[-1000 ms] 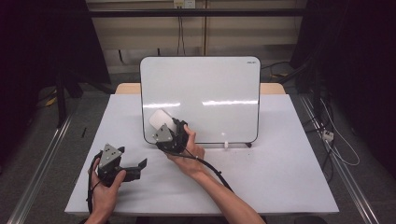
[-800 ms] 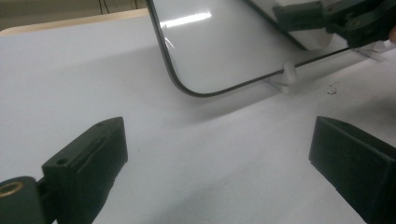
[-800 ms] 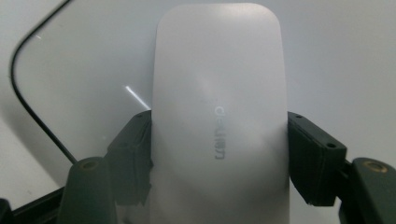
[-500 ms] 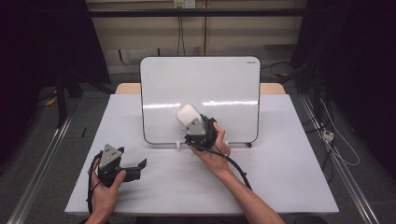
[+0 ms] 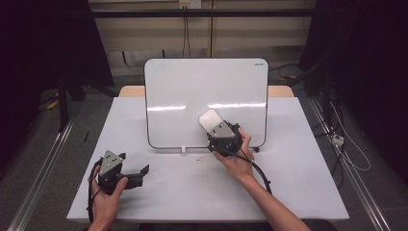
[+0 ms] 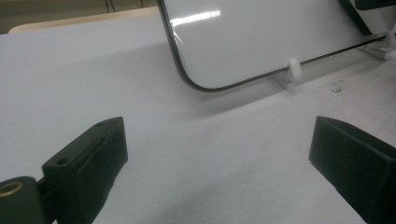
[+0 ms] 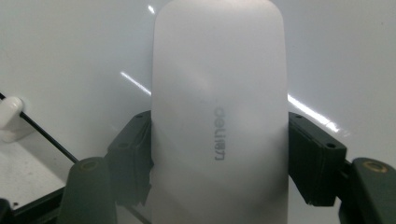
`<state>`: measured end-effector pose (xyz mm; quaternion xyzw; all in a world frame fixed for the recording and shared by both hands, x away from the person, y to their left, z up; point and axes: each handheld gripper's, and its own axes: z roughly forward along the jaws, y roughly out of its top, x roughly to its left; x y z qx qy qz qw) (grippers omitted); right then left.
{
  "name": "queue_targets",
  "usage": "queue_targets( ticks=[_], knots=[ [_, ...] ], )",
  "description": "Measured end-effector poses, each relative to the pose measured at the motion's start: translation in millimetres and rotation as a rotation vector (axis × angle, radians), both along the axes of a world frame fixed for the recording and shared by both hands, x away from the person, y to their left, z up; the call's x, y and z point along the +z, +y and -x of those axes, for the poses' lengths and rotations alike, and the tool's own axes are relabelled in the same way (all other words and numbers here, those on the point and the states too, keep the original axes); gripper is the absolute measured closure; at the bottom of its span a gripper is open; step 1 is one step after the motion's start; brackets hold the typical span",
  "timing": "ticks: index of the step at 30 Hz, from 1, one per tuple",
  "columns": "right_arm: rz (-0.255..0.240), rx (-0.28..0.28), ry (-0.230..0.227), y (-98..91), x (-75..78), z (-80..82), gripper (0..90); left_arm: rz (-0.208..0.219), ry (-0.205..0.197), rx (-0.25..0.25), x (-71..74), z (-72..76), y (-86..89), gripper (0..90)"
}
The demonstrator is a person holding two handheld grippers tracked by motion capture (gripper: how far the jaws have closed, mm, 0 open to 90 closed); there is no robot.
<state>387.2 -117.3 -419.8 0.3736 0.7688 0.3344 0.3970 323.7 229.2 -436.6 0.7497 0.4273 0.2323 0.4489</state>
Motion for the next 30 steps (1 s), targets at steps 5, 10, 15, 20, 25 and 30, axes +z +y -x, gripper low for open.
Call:
queue_targets(
  ticks=[5,10,15,20,25,30],
  knots=[
    [-0.108,0.026,0.052,-12.2,8.8,-1.3,31.8,0.001,0.002,0.002,-0.4,-1.0,0.2,4.4],
    [-0.182,0.062,0.052,-19.5,26.0,5.1,31.8,0.003,-0.002,-0.003,-0.4,-1.5,-1.6,4.4],
    [-0.212,0.061,0.047,-29.7,33.0,5.4,31.8,-0.005,0.0,-0.007,-0.1,-3.4,-4.0,4.4],
    [-0.197,0.052,0.034,-36.1,32.7,7.6,31.8,-0.001,-0.005,-0.016,-0.1,-5.1,-6.7,4.4],
    [-0.195,0.054,0.029,-42.6,33.0,12.9,31.8,-0.007,0.004,-0.014,-0.9,-6.8,-7.8,4.4],
    [-0.169,0.029,0.006,-52.4,37.1,15.2,31.8,-0.006,0.008,-0.016,-2.3,-10.2,-9.2,4.4]
  ],
)
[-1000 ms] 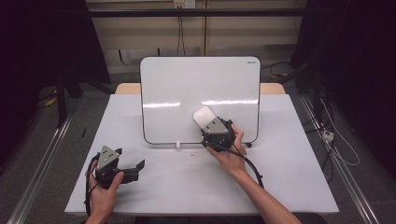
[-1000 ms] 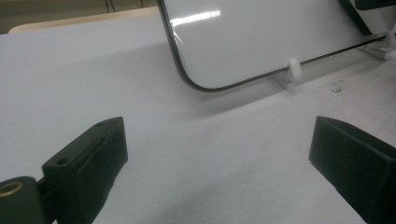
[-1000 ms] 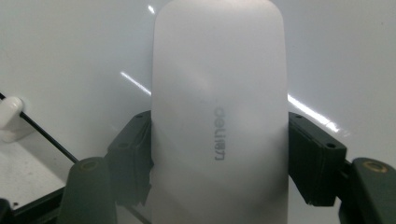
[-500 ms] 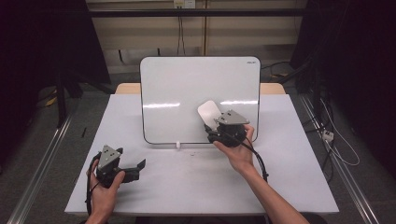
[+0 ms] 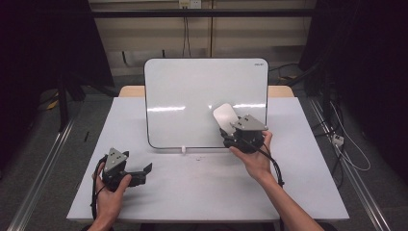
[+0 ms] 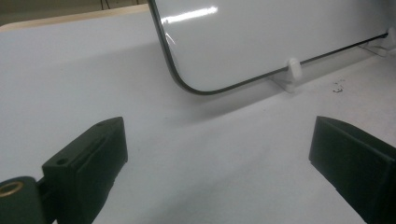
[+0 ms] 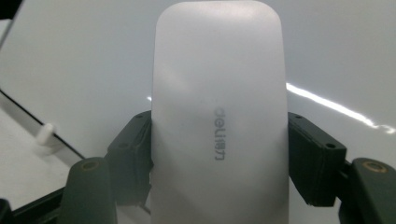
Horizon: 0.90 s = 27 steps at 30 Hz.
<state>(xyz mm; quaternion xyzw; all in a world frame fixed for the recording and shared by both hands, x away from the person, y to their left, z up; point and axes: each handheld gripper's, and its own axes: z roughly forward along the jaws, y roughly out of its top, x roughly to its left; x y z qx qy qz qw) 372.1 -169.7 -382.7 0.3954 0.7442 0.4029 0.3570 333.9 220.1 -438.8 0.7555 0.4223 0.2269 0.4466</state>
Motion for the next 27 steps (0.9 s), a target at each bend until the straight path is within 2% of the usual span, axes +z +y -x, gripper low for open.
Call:
queue_targets(
  ticks=[2,11,27],
  knots=[
    [-0.021,-0.008,0.008,-3.5,0.8,-1.9,31.8,0.003,-0.002,-0.006,0.3,-0.8,-2.0,4.4],
    [0.011,-0.04,0.011,-11.6,-0.2,1.4,31.8,-0.003,-0.003,-0.017,0.5,-0.8,-4.4,4.4],
    [0.032,-0.128,0.018,-50.4,-8.0,15.6,31.8,-0.005,-0.002,-0.005,0.8,1.7,-0.3,4.4]
  ],
)
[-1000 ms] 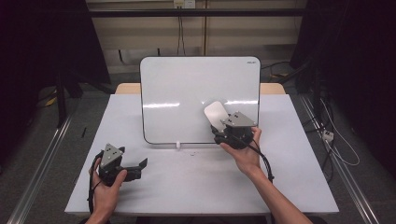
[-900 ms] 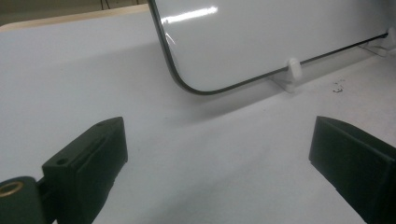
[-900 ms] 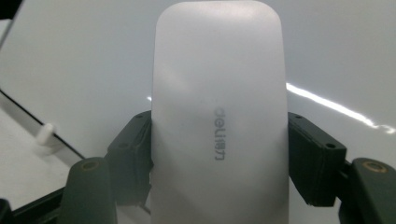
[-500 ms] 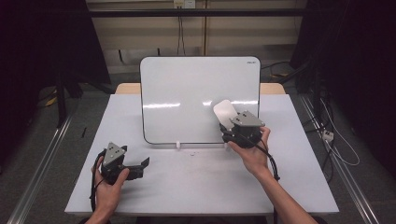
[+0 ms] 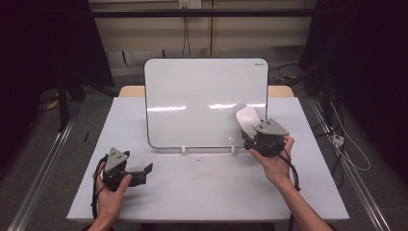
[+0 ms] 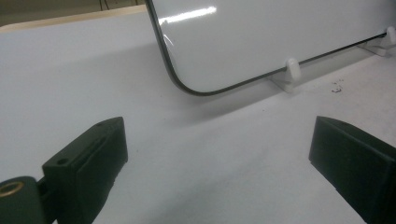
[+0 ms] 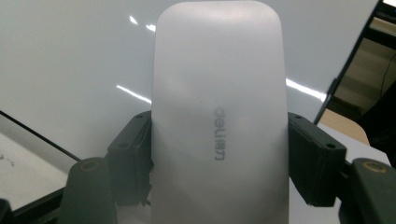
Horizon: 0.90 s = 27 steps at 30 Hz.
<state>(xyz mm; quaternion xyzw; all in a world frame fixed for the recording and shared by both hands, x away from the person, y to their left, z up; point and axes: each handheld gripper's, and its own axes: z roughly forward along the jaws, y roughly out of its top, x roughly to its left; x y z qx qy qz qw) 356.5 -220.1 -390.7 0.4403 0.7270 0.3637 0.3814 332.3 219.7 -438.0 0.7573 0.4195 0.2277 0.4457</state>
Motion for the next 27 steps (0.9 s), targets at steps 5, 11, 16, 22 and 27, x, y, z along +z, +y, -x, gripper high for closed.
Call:
queue_targets(
  ticks=[5,11,16,22,27],
  knots=[
    [0.005,-0.017,0.006,-6.4,-6.9,3.3,31.8,-0.004,0.001,-0.004,-0.5,-0.7,-0.8,4.4],
    [0.033,-0.018,0.013,-4.0,-13.9,1.5,31.8,-0.002,0.001,-0.003,-0.3,-1.2,-2.2,4.4],
    [0.052,-0.028,0.008,0.3,-16.3,-1.2,31.8,-0.002,-0.002,-0.003,0.3,-1.2,-1.6,4.4],
    [0.085,-0.036,-0.007,4.6,-17.2,-4.2,31.8,-0.002,-0.003,-0.007,0.3,-1.8,-2.1,4.4],
    [0.114,-0.035,-0.008,8.9,-20.1,-5.3,31.8,-0.003,-0.003,-0.01,0.3,-1.8,-2.3,4.4]
  ],
)
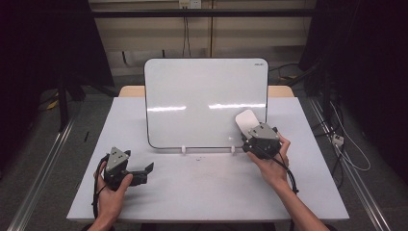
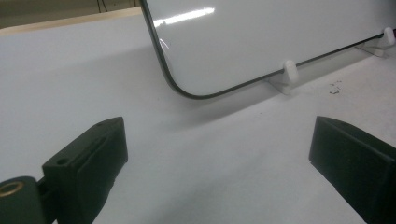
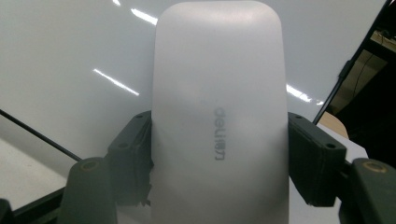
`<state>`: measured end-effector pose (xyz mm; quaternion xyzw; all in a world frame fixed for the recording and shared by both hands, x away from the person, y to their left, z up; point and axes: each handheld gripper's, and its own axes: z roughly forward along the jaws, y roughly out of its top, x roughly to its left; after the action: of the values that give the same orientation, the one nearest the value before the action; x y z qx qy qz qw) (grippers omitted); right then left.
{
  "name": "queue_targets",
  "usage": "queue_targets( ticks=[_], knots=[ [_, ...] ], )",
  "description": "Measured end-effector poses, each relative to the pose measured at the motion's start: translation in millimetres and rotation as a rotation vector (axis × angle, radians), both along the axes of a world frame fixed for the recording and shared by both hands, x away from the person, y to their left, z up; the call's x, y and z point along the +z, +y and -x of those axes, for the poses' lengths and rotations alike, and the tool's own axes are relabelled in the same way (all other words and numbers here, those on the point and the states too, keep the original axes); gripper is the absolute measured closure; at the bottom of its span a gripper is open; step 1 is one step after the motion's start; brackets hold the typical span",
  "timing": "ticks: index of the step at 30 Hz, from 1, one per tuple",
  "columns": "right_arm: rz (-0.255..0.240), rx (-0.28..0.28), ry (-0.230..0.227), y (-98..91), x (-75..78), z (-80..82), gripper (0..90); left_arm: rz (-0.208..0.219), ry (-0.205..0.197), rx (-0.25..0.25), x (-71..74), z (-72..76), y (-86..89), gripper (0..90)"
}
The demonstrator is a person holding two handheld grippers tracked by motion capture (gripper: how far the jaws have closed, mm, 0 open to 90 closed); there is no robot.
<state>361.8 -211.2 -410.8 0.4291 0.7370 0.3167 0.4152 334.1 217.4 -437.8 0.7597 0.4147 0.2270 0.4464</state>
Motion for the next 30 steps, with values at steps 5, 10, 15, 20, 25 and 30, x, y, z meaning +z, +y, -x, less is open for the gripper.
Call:
queue_targets(
  ticks=[5,10,15,20,25,30],
  knots=[
    [0.013,-0.005,-0.005,3.5,-1.1,-3.4,31.8,0.001,-0.001,0.003,0.3,0.5,0.9,4.4],
    [0.027,-0.023,0.003,0.6,-7.1,-9.6,31.8,0.002,-0.002,0.003,0.5,0.4,1.3,4.4],
    [0.033,-0.016,0.011,-2.0,-10.7,-12.7,31.8,0.001,-0.001,0.0,0.2,0.0,0.9,4.4],
    [0.025,-0.007,0.017,-3.5,-10.2,-13.9,31.8,0.004,-0.004,0.008,0.8,0.7,2.5,4.4],
    [0.015,-0.008,0.021,-4.5,-10.2,-14.0,31.6,0.004,-0.003,0.012,1.2,1.6,3.1,4.4],
    [0.009,-0.001,0.024,-5.7,-9.9,-14.2,31.4,0.006,-0.001,0.028,1.5,1.8,4.7,4.4]
  ],
)
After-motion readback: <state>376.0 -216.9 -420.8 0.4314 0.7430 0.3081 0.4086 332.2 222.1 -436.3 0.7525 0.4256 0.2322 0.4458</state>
